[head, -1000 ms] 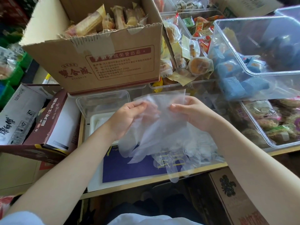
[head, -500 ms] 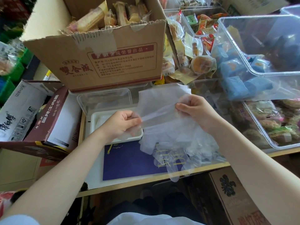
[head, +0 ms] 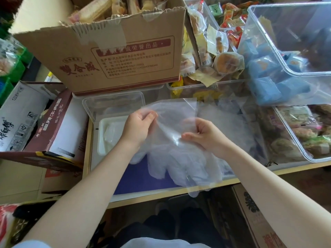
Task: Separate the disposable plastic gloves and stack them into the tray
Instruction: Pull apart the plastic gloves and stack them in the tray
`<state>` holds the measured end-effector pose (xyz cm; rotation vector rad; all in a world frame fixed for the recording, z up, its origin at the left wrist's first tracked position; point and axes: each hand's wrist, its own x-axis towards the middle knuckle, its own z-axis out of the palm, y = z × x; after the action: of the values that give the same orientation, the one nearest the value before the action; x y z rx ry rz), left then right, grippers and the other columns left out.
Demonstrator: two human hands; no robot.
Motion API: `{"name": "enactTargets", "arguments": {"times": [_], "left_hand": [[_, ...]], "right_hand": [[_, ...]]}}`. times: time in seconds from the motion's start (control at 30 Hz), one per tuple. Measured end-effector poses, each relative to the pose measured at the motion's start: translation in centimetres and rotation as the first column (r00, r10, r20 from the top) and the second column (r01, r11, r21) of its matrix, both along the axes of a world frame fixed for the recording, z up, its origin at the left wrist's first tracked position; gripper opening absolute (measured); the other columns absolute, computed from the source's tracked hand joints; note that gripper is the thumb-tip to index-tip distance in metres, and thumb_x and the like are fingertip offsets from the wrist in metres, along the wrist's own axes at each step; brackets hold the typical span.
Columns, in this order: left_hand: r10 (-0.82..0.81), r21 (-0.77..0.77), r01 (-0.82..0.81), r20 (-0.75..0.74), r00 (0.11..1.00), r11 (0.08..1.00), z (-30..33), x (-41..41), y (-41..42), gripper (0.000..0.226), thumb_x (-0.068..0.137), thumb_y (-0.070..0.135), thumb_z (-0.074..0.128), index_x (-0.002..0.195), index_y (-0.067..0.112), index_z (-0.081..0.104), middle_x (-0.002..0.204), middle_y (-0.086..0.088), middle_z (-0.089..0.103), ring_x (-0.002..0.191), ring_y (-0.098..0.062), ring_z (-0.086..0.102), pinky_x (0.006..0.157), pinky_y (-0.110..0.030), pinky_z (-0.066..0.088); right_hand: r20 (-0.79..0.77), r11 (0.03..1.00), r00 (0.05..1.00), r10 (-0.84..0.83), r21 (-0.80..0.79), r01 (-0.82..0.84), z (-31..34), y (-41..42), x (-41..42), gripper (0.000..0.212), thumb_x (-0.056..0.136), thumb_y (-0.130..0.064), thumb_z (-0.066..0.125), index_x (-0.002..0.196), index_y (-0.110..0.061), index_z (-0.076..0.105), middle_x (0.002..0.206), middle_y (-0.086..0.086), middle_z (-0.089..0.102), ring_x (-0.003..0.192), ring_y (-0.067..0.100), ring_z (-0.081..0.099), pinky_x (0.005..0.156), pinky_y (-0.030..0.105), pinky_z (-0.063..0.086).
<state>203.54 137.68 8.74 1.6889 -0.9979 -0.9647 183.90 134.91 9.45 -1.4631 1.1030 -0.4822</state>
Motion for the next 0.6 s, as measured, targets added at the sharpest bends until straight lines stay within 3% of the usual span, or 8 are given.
{"name": "enactTargets", "arguments": {"times": [0.1,0.17,0.27,0.37,0.43,0.53,0.6], "left_hand": [[0.068,-0.015,-0.07,-0.103,0.992,0.997,-0.1,0.4,-0.1,0.016,0.097,0.023,0.049,0.095,0.024,0.066,0.09,0.006,0.068,0.089,-0.009,0.063,0.078,-0.021,0.049],[0.123,-0.01,-0.126,-0.131,0.984,0.992,-0.4,0.6,-0.3,0.02,0.098,0.026,0.048,0.085,0.027,0.064,0.085,0.006,0.067,0.085,-0.008,0.062,0.079,-0.021,0.049],[0.145,0.027,-0.147,0.066,0.987,0.989,-1.5,0.8,-0.4,0.033,0.098,0.029,0.046,0.067,0.019,0.053,0.062,0.004,0.05,0.059,-0.006,0.048,0.063,-0.022,0.039],[0.083,0.055,-0.092,0.151,0.985,0.994,-2.4,0.8,0.0,0.017,0.098,0.028,0.046,0.094,0.021,0.061,0.065,0.009,0.051,0.06,-0.004,0.047,0.059,-0.019,0.037],[0.016,0.08,-0.031,0.185,0.983,0.996,-2.9,0.7,0.5,0.015,0.098,0.027,0.047,0.103,0.023,0.06,0.079,0.011,0.059,0.074,-0.004,0.054,0.066,-0.013,0.04],[-0.099,0.113,0.079,0.181,0.978,0.99,-3.8,0.6,1.0,0.014,0.097,0.025,0.049,0.099,0.024,0.063,0.09,0.001,0.067,0.085,-0.012,0.059,0.075,-0.018,0.043],[-0.18,0.145,0.157,0.158,0.971,0.977,-4.3,0.5,1.2,0.015,0.096,0.025,0.051,0.093,0.03,0.065,0.094,-0.004,0.069,0.086,-0.012,0.06,0.079,-0.019,0.043]], "right_hand": [[-0.079,0.987,0.988,0.136,0.092,-0.128,-1.6,0.8,-0.8,0.005,0.083,-0.013,0.069,0.081,-0.014,0.064,0.056,-0.01,0.058,0.044,0.001,0.046,0.04,0.012,0.033],[-0.11,0.973,0.975,0.195,0.15,-0.178,-3.3,1.1,-1.5,0.004,0.085,-0.007,0.066,0.081,-0.006,0.066,0.06,-0.008,0.059,0.046,-0.002,0.048,0.043,0.008,0.034],[-0.291,0.997,0.955,0.064,0.049,-0.052,-6.8,0.6,-2.7,0.012,0.088,-0.013,0.063,0.095,-0.005,0.067,0.081,0.0,0.065,0.069,0.011,0.057,0.058,0.014,0.043],[-0.529,0.974,0.819,-0.224,-0.158,0.164,-9.8,-1.2,-4.5,0.036,0.092,-0.026,0.057,0.126,-0.013,0.054,0.122,0.008,0.055,0.1,0.023,0.055,0.081,0.03,0.044],[-0.666,0.961,0.697,-0.266,-0.241,0.136,-11.0,-2.2,-5.5,0.054,0.095,-0.032,0.051,0.142,-0.012,0.034,0.146,0.013,0.034,0.126,0.032,0.038,0.1,0.041,0.037],[-0.791,0.973,0.568,-0.228,-0.205,0.106,-12.1,-3.2,-6.4,0.063,0.097,-0.038,0.043,0.148,-0.011,0.017,0.156,0.011,0.016,0.14,0.032,0.019,0.107,0.045,0.026],[-0.817,0.977,0.536,-0.213,-0.19,0.098,-12.9,-3.7,-6.8,0.053,0.096,-0.036,0.045,0.139,-0.007,0.033,0.149,0.013,0.03,0.133,0.033,0.029,0.101,0.044,0.031]]}}
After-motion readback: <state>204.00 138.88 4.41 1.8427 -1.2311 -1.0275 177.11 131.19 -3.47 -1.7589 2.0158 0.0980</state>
